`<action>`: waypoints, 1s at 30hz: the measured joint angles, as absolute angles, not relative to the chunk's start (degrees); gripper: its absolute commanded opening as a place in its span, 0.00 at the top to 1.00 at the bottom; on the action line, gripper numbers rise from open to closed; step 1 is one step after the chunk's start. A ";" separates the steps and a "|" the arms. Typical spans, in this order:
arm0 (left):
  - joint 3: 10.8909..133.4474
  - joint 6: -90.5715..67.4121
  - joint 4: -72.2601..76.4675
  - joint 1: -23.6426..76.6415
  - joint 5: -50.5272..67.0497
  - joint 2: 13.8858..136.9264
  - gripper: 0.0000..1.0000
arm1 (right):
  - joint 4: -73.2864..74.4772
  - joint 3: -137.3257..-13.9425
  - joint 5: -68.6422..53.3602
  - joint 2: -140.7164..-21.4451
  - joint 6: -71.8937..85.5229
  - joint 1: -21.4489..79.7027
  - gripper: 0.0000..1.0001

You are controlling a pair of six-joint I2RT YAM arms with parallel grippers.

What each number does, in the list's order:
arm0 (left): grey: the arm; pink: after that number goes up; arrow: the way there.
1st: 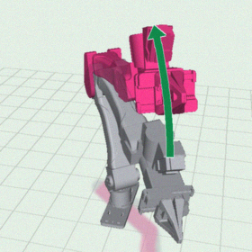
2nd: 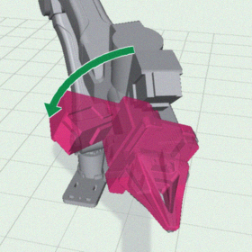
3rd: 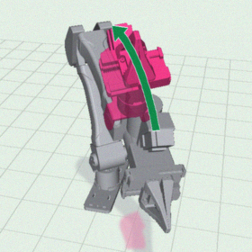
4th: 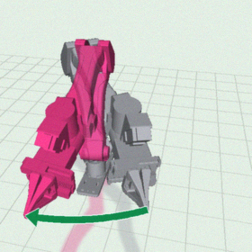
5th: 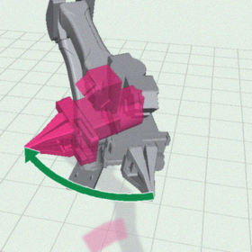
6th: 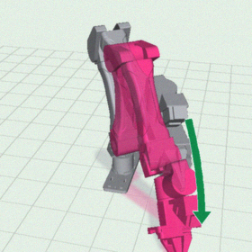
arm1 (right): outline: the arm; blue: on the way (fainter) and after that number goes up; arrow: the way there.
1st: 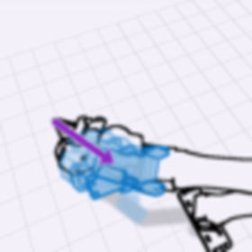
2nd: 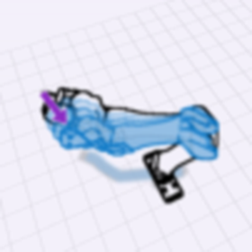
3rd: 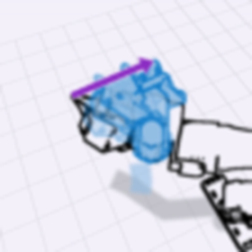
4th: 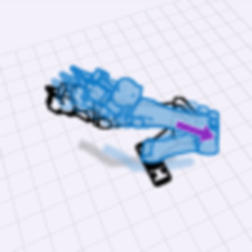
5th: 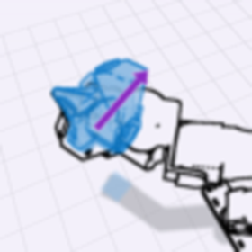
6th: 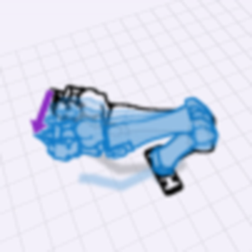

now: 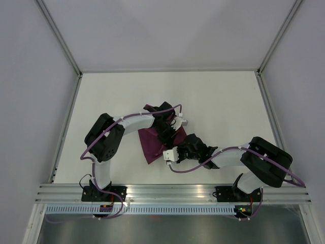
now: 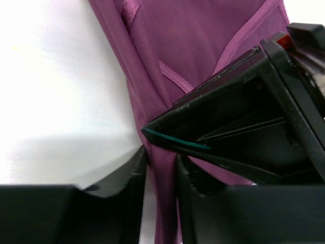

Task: Fold the napkin, place the utensils inside, and roll it up
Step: Roll the napkin with the utensil

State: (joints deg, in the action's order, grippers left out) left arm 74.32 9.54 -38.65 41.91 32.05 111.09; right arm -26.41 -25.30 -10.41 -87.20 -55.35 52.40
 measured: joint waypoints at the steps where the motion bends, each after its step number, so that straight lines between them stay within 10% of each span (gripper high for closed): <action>1: 74.52 9.54 -38.72 41.91 32.08 111.09 0.98 | -26.48 -25.30 -10.28 -87.20 -55.42 52.40 0.71; 13: 74.74 9.52 -38.87 40.93 33.23 111.09 0.72 | -21.58 -27.55 -10.37 -87.20 -55.75 52.40 0.96; 30: 69.80 4.12 -30.94 34.81 31.75 99.98 0.49 | -6.85 -34.68 -13.13 -87.77 -55.57 52.40 1.00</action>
State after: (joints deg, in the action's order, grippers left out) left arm 69.80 4.12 -30.94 34.81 31.75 99.98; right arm -6.85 -34.68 -13.13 -87.77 -55.57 52.40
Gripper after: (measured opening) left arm 0.504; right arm 0.083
